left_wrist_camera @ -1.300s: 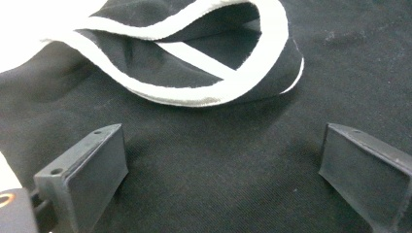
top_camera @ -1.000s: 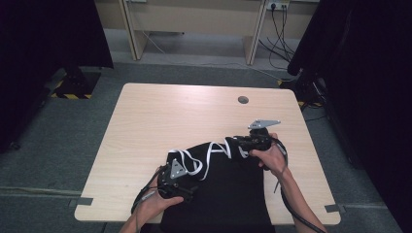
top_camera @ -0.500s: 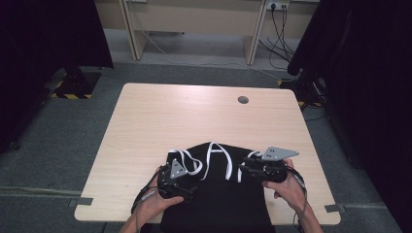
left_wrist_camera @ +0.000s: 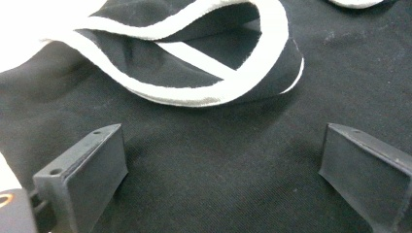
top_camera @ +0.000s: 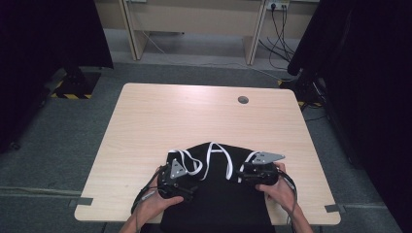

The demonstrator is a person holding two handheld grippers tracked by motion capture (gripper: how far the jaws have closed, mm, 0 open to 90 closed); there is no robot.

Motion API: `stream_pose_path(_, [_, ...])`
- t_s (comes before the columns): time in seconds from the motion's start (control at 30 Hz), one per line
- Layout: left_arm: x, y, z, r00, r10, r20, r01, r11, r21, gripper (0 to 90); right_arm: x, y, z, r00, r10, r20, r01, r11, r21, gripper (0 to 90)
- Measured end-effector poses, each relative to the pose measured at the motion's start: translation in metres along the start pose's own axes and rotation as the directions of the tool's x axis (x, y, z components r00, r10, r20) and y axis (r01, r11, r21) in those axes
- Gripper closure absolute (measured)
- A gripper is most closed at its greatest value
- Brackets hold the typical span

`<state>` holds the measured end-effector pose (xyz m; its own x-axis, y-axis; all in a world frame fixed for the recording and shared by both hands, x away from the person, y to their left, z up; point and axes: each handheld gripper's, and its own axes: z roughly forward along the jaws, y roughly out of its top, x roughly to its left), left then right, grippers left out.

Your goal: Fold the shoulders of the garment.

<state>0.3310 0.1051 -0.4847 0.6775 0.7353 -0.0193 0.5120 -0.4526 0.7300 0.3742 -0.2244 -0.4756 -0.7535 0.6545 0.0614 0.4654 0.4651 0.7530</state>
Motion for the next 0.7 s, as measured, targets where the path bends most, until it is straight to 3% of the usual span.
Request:
stream_pose_path(0.17, [0.001, -0.002, -0.003, 0.9996, 0.012, 0.026, -0.011, 0.9999, -0.005, 2.4, 0.000, 0.000, -0.020, 0.9995, 0.010, 0.030, -0.009, 1.000, -0.029, 48.6])
stream_pose_path(0.3, [0.002, -0.005, -0.008, 0.9995, 0.015, 0.028, -0.015, 0.9999, -0.003, 3.2, 0.000, -0.011, -0.031, 0.9977, 0.016, 0.067, -0.016, 1.000, 0.003, 45.6])
stream_pose_path(0.47, [0.004, -0.008, -0.018, 0.9990, 0.001, 0.044, 0.000, 0.9998, -0.020, 3.2, -0.001, -0.027, -0.033, 0.9970, 0.034, 0.069, -0.036, 0.999, 0.036, 43.1])
stream_pose_path(0.53, [0.003, -0.009, -0.020, 0.9989, 0.001, 0.047, -0.001, 0.9998, -0.018, 3.5, -0.002, -0.030, -0.034, 0.9969, 0.035, 0.070, -0.037, 0.999, 0.018, 43.1])
stream_pose_path(0.7, [0.000, -0.014, -0.015, 0.9991, 0.023, 0.036, -0.023, 0.9997, -0.005, 3.2, 0.000, -0.028, -0.033, 0.9960, 0.000, 0.089, -0.004, 0.999, 0.046, 42.0])
